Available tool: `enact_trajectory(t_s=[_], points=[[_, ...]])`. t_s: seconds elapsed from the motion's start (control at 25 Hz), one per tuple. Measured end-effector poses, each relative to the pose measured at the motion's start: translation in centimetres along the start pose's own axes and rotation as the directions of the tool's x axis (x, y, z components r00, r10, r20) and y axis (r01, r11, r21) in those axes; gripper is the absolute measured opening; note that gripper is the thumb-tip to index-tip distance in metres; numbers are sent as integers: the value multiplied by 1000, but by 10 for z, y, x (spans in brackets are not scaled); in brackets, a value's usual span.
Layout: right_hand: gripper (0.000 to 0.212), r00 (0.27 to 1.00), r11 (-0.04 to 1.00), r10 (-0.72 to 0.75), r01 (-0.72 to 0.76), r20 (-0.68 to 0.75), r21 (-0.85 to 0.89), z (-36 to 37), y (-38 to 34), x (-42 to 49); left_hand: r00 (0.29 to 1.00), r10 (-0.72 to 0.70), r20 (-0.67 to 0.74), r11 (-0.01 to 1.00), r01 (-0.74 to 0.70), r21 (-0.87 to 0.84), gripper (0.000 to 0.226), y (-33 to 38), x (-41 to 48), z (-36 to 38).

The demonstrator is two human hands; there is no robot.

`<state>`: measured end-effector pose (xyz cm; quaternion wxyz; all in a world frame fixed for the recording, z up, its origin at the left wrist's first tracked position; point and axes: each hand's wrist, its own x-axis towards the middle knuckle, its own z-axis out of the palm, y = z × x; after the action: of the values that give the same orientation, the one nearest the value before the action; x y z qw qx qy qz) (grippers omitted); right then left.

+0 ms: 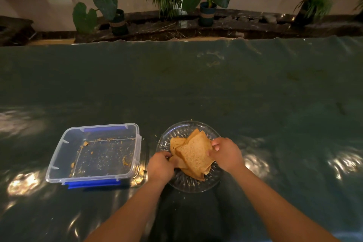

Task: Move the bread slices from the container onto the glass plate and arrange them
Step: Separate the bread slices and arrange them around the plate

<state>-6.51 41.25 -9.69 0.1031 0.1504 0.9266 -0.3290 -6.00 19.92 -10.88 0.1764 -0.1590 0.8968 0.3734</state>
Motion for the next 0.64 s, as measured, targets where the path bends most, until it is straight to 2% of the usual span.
enact_trajectory(t_s=[0.08,0.24,0.4,0.52,0.64], points=[[24,998,994,34,-39,45,107,1,-4,-3,1000,-14,0,1000,14,-22,5,0,-1,-1],[26,990,972,41,-71,137,224,4,-7,-13,999,-32,13,999,32,-36,13,4,-3,-2],[15,993,919,-32,-16,116,394,-14,-13,-15,998,-43,48,997,46,-65,19,3,-2,-4],[13,994,803,-40,-26,97,596,-40,-18,-4,998,-52,35,995,55,-80,19,3,-2,-5],[13,1000,700,12,-19,14,713,-60,-21,21,997,-70,40,994,73,-84,25,3,-3,-5]])
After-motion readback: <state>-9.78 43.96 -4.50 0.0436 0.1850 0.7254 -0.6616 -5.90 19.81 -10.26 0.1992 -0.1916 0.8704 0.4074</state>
